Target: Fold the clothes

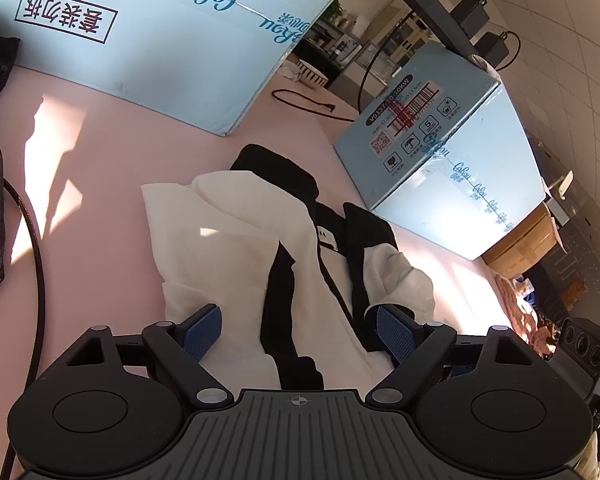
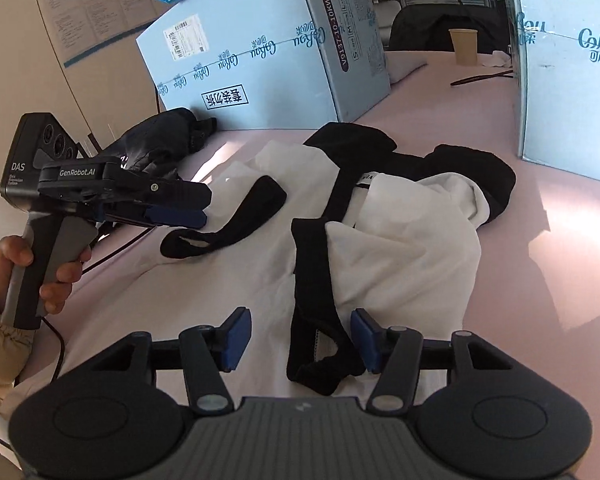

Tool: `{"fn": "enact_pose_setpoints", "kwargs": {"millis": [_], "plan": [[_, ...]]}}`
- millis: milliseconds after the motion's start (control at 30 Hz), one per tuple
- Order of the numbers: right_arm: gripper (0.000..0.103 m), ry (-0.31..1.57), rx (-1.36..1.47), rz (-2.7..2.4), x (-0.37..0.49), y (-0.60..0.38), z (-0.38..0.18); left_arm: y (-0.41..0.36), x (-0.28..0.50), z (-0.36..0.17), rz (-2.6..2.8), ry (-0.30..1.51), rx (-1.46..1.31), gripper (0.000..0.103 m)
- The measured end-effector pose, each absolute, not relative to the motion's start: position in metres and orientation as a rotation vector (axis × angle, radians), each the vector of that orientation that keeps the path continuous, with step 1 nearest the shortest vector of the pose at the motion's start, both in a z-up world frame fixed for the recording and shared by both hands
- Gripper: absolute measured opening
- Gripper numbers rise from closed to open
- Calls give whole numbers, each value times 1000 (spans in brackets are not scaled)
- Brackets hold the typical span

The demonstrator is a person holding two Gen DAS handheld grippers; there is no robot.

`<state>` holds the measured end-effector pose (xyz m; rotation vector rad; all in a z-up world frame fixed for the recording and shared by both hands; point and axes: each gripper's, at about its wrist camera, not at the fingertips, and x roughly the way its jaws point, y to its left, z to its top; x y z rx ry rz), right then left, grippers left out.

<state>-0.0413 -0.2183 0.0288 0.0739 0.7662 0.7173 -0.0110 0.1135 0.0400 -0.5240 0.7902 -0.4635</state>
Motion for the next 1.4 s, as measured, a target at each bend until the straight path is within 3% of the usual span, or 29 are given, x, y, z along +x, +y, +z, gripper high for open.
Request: {"fn": "enact_pose_setpoints", "kwargs": {"millis": [100,200,333,433,600,767,1033,1200,1400], "plan": [[64,658,139,770,-53,-238,53,114,-14,51,-498,750,-511,87],[75,630,194,773,-50,-248,63,108,-9,49,-548,750,-561,87],[71,838,237,768,-24,-232,23,91,-1,30,-535,842,-524,87],[69,810,291,789,-25,-239,23,93,-7,44,-551,843,-489,87],[75,664,481,808,-21,-290,58,129,-14,93,-500,682,-499,90],[77,652,567,754,-25,-336,61,153,-24,80,-472,757,-554,90],[81,705,496,703,-89,-358,43,150,-91,74,-517,788,-396,92],[87,705,561,705,-60,-362,42,177,-55,60,-458,780,-572,96],[86,787,605,716,19,-346,27,179,20,34,-422,813,-548,96]]}}
